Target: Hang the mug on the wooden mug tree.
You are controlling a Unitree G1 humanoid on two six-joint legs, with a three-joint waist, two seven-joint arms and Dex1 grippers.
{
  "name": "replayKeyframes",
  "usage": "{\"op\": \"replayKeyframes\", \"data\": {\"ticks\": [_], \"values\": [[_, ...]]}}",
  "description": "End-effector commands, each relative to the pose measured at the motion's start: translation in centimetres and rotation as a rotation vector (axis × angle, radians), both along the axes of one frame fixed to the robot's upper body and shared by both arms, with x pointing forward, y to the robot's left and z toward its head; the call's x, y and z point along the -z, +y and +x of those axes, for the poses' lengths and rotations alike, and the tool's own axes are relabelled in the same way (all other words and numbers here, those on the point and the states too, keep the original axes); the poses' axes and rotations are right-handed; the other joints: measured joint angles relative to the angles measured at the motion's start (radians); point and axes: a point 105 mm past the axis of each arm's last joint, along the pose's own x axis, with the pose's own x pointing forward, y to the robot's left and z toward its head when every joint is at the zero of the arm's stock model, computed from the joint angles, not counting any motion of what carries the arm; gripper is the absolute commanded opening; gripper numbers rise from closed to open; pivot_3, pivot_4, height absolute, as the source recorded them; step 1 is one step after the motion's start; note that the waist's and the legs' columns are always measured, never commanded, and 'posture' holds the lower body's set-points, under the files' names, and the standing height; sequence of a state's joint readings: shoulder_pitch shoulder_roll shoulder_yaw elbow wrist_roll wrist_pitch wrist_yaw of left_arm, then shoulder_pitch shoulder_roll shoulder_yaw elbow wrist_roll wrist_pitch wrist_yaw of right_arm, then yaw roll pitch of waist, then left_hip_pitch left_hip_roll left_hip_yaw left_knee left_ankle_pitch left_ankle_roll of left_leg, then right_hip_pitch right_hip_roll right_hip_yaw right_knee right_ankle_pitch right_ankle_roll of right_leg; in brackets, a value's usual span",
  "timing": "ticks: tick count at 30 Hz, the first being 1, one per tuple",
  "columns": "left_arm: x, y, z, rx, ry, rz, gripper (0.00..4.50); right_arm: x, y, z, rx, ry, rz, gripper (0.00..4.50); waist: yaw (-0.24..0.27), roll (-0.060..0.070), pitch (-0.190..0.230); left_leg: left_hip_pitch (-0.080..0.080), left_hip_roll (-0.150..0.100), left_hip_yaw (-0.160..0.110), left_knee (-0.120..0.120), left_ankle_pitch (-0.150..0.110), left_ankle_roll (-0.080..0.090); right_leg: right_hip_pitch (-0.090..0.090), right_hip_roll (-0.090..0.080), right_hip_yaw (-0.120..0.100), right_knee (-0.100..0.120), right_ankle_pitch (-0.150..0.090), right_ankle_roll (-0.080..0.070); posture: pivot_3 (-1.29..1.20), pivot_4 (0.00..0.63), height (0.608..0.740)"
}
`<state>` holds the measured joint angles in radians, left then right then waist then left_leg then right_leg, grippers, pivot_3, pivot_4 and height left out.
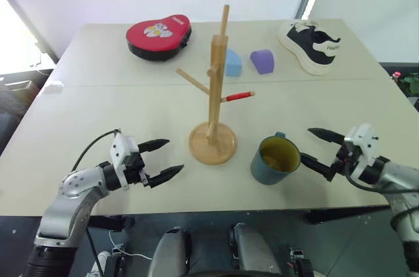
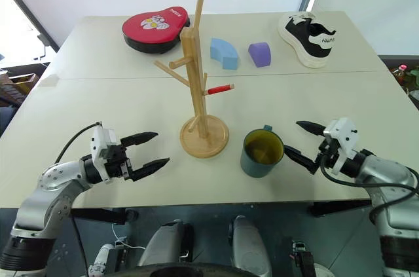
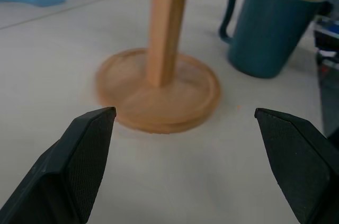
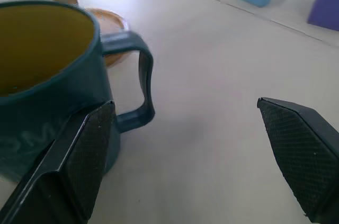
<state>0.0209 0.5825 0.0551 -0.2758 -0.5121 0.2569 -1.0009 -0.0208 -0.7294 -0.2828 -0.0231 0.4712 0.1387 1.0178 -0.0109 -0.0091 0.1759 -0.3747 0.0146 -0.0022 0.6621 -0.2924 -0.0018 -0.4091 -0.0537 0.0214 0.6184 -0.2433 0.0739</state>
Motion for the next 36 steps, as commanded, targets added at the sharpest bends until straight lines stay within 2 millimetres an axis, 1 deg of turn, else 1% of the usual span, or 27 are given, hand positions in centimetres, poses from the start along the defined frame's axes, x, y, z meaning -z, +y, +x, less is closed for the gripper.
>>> {"op": "replayKeyframes", "data": {"ticks": [1, 3, 6, 12, 16, 24, 36], "values": [[-1.7, -1.5, -0.8, 0.077, -0.033, -0.032, 4.50, -0.4, 0.3, 0.3, -0.040, -0.029, -0.004, 4.48, 0.002, 0.000, 0.000, -0.001, 0.000, 0.000, 0.000, 0.000, 0.000, 0.000, 0.000, 0.000, 0.000, 0.000, 0.000, 0.00, 0.150, 0.735], [-1.7, -1.9, -1.0, 0.104, -0.031, -0.029, 4.50, -0.4, 0.6, 0.7, -0.063, -0.035, -0.004, 4.48, 0.001, 0.000, 0.000, -0.001, 0.000, 0.000, 0.000, 0.000, 0.000, 0.000, 0.000, -0.001, -0.001, 0.000, 0.000, 0.00, 0.150, 0.735], [-1.4, -1.9, -1.3, 0.110, -0.029, -0.013, 4.50, -0.3, 1.3, 0.9, -0.102, -0.029, -0.003, 4.48, 0.001, 0.000, 0.000, -0.001, -0.001, 0.000, -0.001, 0.000, 0.000, 0.000, -0.001, -0.001, -0.001, 0.000, 0.000, 0.00, 0.150, 0.735], [-1.1, -1.7, -2.0, 0.105, -0.020, -0.011, 4.50, -0.2, 2.0, 1.5, -0.136, -0.023, 0.004, 4.48, 0.000, 0.000, 0.000, -0.001, -0.001, 0.000, -0.001, 0.000, 0.000, 0.000, 0.000, -0.001, -0.001, 0.000, 0.000, 0.00, 0.150, 0.735], [-0.2, -1.4, -2.5, 0.100, -0.008, 0.015, 4.50, 0.3, 2.3, 1.9, -0.154, -0.005, 0.005, 4.48, 0.000, 0.000, 0.000, 0.000, -0.001, 0.000, -0.001, 0.000, 0.000, 0.000, 0.000, -0.001, -0.001, 0.000, 0.000, 0.00, 0.150, 0.735], [-0.1, -1.5, -2.8, 0.085, -0.019, 0.016, 4.50, 0.6, 2.9, 2.5, -0.195, 0.012, 0.017, 4.48, 0.000, 0.000, 0.000, 0.000, -0.001, 0.000, -0.001, 0.000, 0.000, 0.000, 0.000, -0.001, -0.001, 0.000, 0.000, 0.00, 0.150, 0.735], [-0.4, -1.6, -3.1, 0.064, -0.029, 0.012, 4.50, 1.2, 3.9, 3.0, -0.274, 0.049, 0.015, 4.48, 0.000, 0.000, 0.000, 0.000, -0.001, 0.000, -0.001, 0.000, 0.000, 0.000, -0.001, -0.001, -0.001, 0.000, 0.000, 0.00, 0.150, 0.735]]}}
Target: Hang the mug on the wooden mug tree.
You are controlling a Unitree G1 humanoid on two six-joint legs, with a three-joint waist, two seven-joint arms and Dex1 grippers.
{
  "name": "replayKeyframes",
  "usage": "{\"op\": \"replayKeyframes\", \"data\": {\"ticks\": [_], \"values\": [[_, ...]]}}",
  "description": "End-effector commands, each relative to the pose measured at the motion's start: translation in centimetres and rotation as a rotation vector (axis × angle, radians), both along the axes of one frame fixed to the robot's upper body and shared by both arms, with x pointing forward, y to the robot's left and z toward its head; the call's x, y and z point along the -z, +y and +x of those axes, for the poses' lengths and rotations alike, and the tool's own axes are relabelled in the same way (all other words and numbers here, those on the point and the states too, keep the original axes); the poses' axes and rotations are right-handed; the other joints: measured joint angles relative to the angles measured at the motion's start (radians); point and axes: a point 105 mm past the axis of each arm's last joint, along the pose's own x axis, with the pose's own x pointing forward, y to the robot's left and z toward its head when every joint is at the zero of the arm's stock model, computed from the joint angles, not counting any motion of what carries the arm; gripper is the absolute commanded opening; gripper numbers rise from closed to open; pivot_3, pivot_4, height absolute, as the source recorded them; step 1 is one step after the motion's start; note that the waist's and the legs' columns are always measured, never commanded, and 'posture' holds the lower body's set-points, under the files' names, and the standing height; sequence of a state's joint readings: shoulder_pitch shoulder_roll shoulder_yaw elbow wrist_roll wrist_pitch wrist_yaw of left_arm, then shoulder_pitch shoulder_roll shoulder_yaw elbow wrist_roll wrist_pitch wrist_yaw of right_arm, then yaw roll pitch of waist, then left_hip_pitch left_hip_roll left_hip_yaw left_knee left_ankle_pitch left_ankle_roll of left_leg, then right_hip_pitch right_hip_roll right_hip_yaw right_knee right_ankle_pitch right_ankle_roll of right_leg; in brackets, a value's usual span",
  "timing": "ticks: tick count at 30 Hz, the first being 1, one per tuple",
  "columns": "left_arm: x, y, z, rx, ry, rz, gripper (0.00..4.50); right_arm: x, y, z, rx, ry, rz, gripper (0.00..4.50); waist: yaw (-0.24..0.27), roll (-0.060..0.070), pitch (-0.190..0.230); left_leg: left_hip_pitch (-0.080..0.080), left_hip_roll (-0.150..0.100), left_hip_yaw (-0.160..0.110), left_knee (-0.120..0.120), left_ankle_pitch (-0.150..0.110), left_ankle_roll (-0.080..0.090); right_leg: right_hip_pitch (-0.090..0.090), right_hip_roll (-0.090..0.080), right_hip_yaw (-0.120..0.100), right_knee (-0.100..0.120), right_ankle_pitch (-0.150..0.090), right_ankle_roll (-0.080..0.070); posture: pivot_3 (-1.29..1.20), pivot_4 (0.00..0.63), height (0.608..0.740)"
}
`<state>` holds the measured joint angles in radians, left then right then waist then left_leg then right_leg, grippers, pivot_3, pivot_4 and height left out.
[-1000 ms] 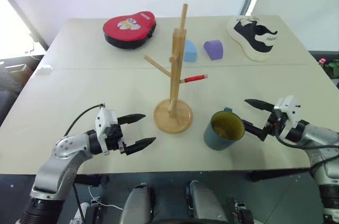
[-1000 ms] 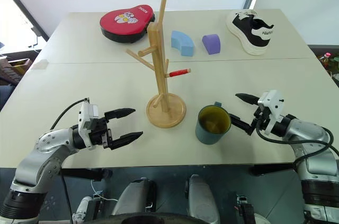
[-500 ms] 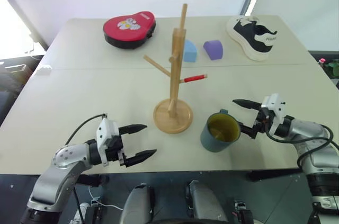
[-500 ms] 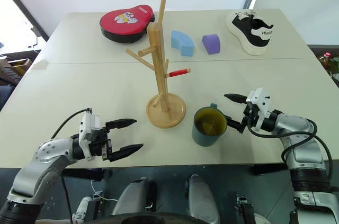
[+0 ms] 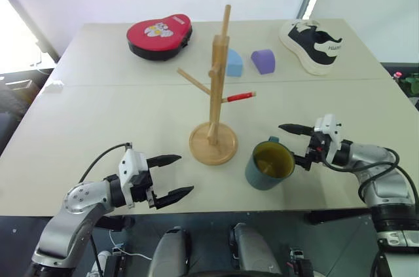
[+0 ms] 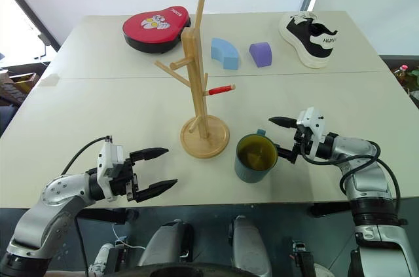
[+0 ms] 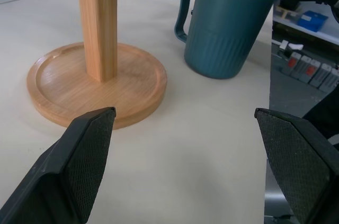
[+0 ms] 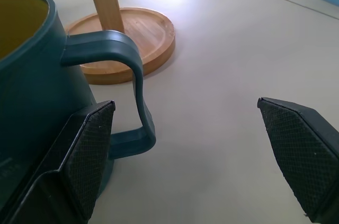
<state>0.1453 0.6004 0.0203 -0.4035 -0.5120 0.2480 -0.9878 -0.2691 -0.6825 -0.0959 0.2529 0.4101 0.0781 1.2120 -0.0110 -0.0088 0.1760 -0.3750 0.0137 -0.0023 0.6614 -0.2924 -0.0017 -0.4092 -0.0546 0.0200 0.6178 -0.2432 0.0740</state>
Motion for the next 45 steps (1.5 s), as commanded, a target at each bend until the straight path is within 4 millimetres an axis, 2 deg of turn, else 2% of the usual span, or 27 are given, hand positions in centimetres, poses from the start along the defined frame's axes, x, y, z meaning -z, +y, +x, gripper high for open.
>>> {"op": "replayKeyframes", "data": {"ticks": [1, 17, 18, 20, 25, 26, 30, 33, 39, 42, 45], "values": [[-1.1, -0.3, -0.2, 0.008, -0.053, -0.006, 4.50, -0.8, 0.6, 0.4, -0.040, -0.040, 0.007, 4.48, 0.000, 0.000, 0.000, 0.000, 0.000, 0.000, 0.000, 0.000, 0.000, 0.000, 0.000, 0.000, 0.000, 0.000, 0.000, 0.00, 0.150, 0.735], [-1.5, -0.2, 0.5, 0.004, -0.074, 0.001, 4.50, -0.5, 1.5, 1.5, -0.067, -0.036, 0.038, 4.48, -0.001, 0.000, 0.000, 0.000, 0.000, 0.000, 0.000, 0.000, 0.000, 0.000, -0.001, 0.000, 0.000, 0.000, 0.000, 0.00, 0.150, 0.735], [-1.5, -0.1, 0.5, 0.003, -0.074, 0.002, 4.50, -0.5, 1.6, 1.5, -0.073, -0.032, 0.042, 3.97, -0.001, 0.000, 0.000, 0.000, 0.000, 0.000, 0.000, 0.000, 0.000, 0.000, -0.001, 0.000, 0.000, 0.000, 0.000, 0.00, 0.150, 0.735], [-1.4, -0.1, 0.5, 0.001, -0.075, 0.004, 4.50, -0.5, 1.7, 1.4, -0.085, -0.016, 0.050, 3.23, -0.001, 0.000, 0.000, 0.000, 0.000, 0.000, 0.000, 0.000, 0.000, 0.000, -0.001, 0.000, 0.000, 0.000, 0.000, 0.00, 0.150, 0.735], [-1.5, -0.1, 0.5, -0.004, -0.078, 0.003, 4.50, -0.4, 2.0, 1.0, -0.107, -0.007, 0.050, 0.46, -0.001, 0.000, 0.000, 0.000, 0.000, 0.000, 0.000, 0.000, 0.000, 0.000, -0.002, 0.000, 0.000, 0.000, 0.000, 0.00, 0.150, 0.735], [-1.5, -0.1, 0.5, -0.006, -0.079, 0.004, 4.50, -0.5, 2.0, 0.9, -0.109, -0.009, 0.051, 0.04, -0.001, 0.000, 0.000, 0.000, 0.000, 0.000, 0.000, 0.000, 0.000, 0.000, -0.002, 0.000, 0.000, 0.000, 0.000, 0.00, 0.150, 0.735], [-1.5, 0.1, 0.6, -0.018, -0.086, 0.006, 4.50, -1.4, 2.0, 0.6, -0.086, -0.060, 0.038, 0.04, -0.001, 0.000, 0.000, 0.000, 0.000, 0.000, -0.001, 0.000, 0.000, 0.000, -0.003, 0.000, 0.000, 0.000, 0.000, 0.00, 0.150, 0.735], [-1.6, 0.2, 0.7, -0.031, -0.092, 0.004, 4.50, -3.4, 2.1, -0.1, -0.058, -0.172, -0.003, 0.04, 0.002, 0.001, 0.000, -0.001, 0.000, 0.000, -0.002, 0.000, 0.000, -0.001, -0.003, 0.000, 0.000, 0.000, 0.000, 0.00, 0.150, 0.735], [-2.0, 0.9, 1.9, -0.056, -0.122, 0.009, 4.50, -8.3, 4.0, -2.2, -0.086, -0.395, -0.156, 0.04, 0.001, 0.001, 0.000, -0.002, -0.001, 0.000, -0.003, 0.000, 0.000, -0.003, -0.004, 0.000, -0.001, 0.000, 0.000, 0.00, 0.150, 0.735], [-2.8, 1.1, 3.1, -0.065, -0.151, -0.011, 4.50, -11.2, 4.3, -2.6, -0.075, -0.489, -0.205, 0.04, 0.001, 0.001, 0.000, -0.002, -0.001, 0.000, -0.003, 0.000, 0.000, -0.003, -0.004, -0.001, -0.001, 0.000, 0.000, 0.00, 0.150, 0.735], [-4.4, 1.1, 3.9, -0.069, -0.171, -0.070, 4.50, -12.4, 4.4, -2.8, -0.086, -0.529, -0.269, 0.04, 0.002, 0.001, 0.000, -0.002, -0.001, 0.000, -0.003, 0.000, 0.000, -0.003, -0.004, -0.002, -0.001, 0.000, 0.000, 0.00, 0.150, 0.735]]}}
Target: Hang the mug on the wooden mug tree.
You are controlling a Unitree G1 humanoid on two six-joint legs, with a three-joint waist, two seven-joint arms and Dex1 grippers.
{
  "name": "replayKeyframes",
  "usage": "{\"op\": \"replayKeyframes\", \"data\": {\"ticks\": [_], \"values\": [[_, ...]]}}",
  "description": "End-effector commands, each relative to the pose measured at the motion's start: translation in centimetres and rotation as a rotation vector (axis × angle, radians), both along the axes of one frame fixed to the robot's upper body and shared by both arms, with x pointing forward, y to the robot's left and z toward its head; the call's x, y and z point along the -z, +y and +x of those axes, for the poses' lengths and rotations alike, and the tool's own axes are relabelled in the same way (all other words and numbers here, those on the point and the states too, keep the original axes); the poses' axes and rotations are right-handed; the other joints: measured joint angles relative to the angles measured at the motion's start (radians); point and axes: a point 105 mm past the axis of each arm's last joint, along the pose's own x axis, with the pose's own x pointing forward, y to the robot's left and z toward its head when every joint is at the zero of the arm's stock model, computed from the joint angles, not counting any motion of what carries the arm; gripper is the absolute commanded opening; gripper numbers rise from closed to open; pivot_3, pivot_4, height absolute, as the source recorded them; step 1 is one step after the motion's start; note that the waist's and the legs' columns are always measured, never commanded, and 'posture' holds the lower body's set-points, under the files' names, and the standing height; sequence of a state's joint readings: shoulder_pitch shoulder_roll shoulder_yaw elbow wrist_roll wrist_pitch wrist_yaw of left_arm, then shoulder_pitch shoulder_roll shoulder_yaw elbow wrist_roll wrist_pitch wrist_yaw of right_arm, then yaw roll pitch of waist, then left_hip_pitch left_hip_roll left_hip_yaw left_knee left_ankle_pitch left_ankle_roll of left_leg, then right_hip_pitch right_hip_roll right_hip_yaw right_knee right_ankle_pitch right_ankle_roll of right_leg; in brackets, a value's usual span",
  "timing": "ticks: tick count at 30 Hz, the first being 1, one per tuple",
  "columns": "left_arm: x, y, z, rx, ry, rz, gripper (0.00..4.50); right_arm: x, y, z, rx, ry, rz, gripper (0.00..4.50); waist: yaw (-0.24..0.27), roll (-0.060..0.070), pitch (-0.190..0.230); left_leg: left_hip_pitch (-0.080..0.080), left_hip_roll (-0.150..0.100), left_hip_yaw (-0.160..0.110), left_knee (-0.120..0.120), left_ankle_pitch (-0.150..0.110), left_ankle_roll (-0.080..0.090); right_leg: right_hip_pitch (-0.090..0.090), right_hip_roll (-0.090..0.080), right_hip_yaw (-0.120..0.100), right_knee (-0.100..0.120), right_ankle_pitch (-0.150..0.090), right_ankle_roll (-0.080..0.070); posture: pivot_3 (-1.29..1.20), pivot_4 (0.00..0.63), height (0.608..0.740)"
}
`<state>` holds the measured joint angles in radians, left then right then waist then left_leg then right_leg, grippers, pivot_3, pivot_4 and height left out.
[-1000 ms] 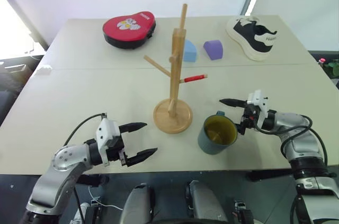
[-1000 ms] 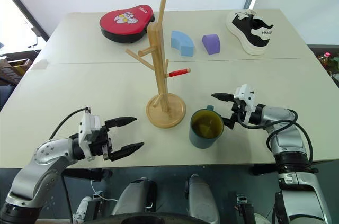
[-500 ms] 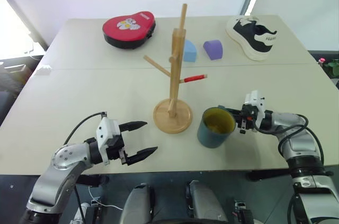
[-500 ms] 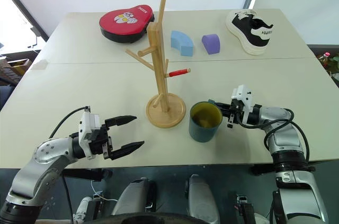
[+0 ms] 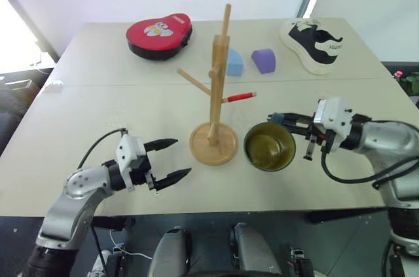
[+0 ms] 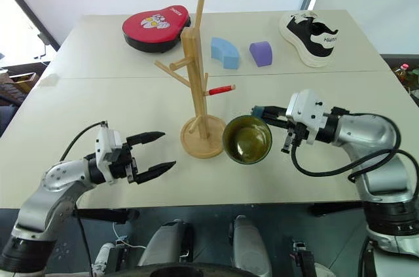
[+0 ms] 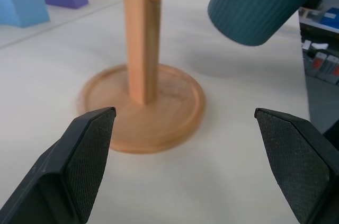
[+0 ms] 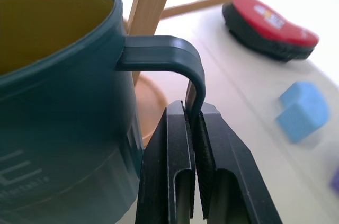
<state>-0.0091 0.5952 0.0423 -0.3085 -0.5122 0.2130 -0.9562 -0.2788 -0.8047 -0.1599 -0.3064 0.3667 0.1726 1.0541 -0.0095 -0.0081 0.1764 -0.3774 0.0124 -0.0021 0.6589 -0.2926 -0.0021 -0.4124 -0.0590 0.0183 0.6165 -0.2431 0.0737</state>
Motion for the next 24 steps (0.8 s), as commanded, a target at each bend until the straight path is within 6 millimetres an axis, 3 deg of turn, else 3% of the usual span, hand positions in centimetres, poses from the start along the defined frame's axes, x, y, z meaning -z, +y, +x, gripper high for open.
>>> {"op": "replayKeyframes", "data": {"ticks": [1, 6, 13, 24], "values": [[-2.4, 0.3, 0.7, -0.006, -0.058, -0.070, 4.50, -2.5, 0.1, -0.5, -0.005, -0.096, -0.053, 0.04, 0.002, 0.000, 0.000, 0.000, 0.000, 0.000, 0.000, 0.000, 0.000, 0.000, 0.000, 0.000, 0.000, 0.000, 0.000, 0.00, 0.150, 0.735], [-4.5, 0.2, 1.1, 0.012, -0.082, -0.123, 4.50, -3.6, 0.1, 0.2, -0.045, -0.124, -0.109, 0.04, -0.002, 0.000, 0.000, -0.002, -0.001, 0.000, 0.000, 0.000, 0.000, 0.000, 0.000, -0.001, -0.002, 0.000, 0.000, 0.00, 0.150, 0.735], [-5.5, 0.1, 0.9, 0.027, -0.094, -0.116, 4.50, -3.8, 0.5, 1.6, -0.140, -0.118, -0.182, 0.04, -0.002, -0.001, 0.000, -0.001, -0.002, 0.000, 0.000, 0.000, 0.000, 0.000, 0.000, -0.002, -0.001, 0.000, 0.001, 0.00, 0.150, 0.735], [-6.0, 0.6, 0.3, 0.033, -0.093, -0.102, 4.50, -5.5, 2.8, 2.8, -0.249, -0.184, -0.212, 0.04, 0.000, -0.001, 0.000, 0.000, -0.002, 0.000, 0.000, 0.000, 0.000, 0.001, 0.001, -0.002, -0.001, 0.000, 0.001, 0.00, 0.150, 0.735]]}}
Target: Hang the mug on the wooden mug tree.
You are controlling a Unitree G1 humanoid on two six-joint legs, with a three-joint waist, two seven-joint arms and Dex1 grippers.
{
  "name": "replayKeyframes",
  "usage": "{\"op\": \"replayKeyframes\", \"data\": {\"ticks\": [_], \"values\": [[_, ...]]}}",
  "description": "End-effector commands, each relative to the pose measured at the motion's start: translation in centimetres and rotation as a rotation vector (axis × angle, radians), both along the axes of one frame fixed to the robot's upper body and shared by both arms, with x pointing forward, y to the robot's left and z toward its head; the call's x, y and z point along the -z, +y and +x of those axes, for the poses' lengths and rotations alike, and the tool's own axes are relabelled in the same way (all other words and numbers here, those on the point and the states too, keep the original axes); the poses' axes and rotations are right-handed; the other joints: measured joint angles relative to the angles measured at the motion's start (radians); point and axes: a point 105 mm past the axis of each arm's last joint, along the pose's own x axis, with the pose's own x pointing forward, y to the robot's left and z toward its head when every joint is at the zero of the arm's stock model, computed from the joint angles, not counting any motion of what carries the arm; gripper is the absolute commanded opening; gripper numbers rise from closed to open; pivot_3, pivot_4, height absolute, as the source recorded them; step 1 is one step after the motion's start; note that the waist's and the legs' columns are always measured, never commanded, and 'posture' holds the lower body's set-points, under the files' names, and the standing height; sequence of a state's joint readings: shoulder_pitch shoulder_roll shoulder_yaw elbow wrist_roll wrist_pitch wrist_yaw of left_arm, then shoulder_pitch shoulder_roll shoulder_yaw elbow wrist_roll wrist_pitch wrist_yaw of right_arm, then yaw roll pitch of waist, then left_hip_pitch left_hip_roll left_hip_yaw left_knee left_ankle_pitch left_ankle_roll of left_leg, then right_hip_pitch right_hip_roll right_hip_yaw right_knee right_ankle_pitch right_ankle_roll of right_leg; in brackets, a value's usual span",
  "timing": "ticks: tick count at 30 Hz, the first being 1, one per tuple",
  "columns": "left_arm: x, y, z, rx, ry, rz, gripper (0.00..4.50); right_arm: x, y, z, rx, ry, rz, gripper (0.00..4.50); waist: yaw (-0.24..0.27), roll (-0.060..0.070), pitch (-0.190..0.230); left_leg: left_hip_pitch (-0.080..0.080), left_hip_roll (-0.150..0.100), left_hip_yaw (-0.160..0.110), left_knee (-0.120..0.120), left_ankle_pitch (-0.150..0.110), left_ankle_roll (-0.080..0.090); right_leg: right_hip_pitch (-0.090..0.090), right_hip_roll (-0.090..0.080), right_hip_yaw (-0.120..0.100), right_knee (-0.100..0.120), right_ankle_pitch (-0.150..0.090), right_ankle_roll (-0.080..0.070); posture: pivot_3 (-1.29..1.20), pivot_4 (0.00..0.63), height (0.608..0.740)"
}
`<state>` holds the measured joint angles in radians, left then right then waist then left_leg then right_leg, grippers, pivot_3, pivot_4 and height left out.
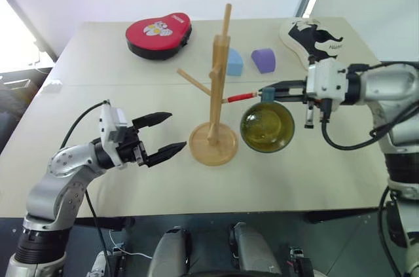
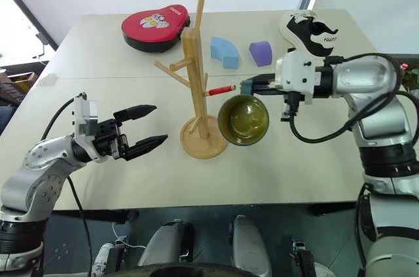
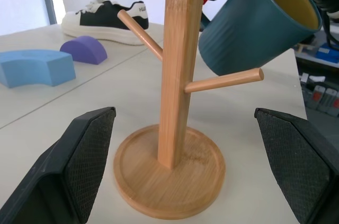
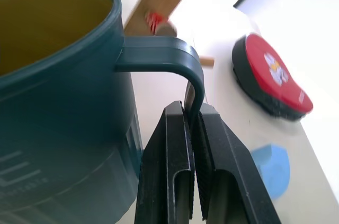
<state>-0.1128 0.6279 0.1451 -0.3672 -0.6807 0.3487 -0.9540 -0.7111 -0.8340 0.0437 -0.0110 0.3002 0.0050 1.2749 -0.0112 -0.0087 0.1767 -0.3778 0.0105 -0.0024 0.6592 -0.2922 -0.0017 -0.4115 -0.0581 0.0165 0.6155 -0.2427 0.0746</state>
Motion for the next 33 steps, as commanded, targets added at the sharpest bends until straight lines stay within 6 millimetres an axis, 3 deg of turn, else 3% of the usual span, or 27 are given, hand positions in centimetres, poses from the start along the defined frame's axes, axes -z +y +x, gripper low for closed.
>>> {"op": "replayKeyframes", "data": {"ticks": [1, 13, 22, 26, 29, 33], "values": [[-1.1, 0.1, -0.4, 0.000, -0.044, 0.000, 4.50, -1.3, 0.4, -0.1, -0.027, -0.052, -0.001, 0.04, 0.002, 0.000, 0.000, 0.000, 0.000, 0.000, 0.000, 0.000, 0.000, 0.000, 0.000, 0.000, 0.000, 0.000, 0.000, 0.00, 0.150, 0.735], [-2.5, -0.5, -1.0, 0.035, -0.065, -0.011, 4.50, -1.7, 2.3, 0.4, -0.073, -0.067, -0.033, 0.04, -0.001, 0.000, 0.000, 0.000, 0.000, -0.001, 0.001, 0.000, 0.000, 0.000, -0.001, 0.000, 0.001, 0.000, 0.000, 0.00, 0.150, 0.735], [-2.8, -1.0, -1.1, 0.051, -0.074, -0.014, 4.50, -1.3, 2.5, 1.0, -0.049, -0.042, -0.040, 0.04, -0.001, 0.000, 0.000, 0.000, 0.000, 0.000, 0.001, 0.000, 0.000, 0.000, -0.001, 0.000, 0.001, 0.000, 0.000, 0.00, 0.150, 0.735], [-2.7, -1.0, -1.0, 0.051, -0.076, -0.014, 4.50, -2.0, 2.7, 1.0, -0.050, -0.072, -0.017, 1.46, -0.001, 0.000, 0.000, 0.000, 0.000, 0.000, 0.001, 0.000, 0.000, 0.000, -0.001, 0.000, 0.001, 0.000, 0.000, 0.00, 0.150, 0.735], [-2.6, -1.0, -1.0, 0.051, -0.077, -0.014, 4.50, -2.4, 2.6, 1.1, -0.043, -0.118, -0.029, 3.00, -0.001, 0.000, 0.000, 0.000, 0.000, 0.000, 0.001, 0.000, 0.000, 0.000, -0.001, 0.000, 0.001, 0.000, 0.000, 0.00, 0.150, 0.735], [-2.5, -0.9, -0.8, 0.046, -0.074, -0.014, 4.50, -3.0, 1.8, 1.2, -0.008, -0.152, -0.039, 3.00, 0.000, 0.000, 0.000, 0.000, -0.001, 0.000, 0.001, 0.000, 0.000, 0.000, -0.001, 0.000, 0.001, 0.000, 0.000, 0.00, 0.150, 0.735]]}}
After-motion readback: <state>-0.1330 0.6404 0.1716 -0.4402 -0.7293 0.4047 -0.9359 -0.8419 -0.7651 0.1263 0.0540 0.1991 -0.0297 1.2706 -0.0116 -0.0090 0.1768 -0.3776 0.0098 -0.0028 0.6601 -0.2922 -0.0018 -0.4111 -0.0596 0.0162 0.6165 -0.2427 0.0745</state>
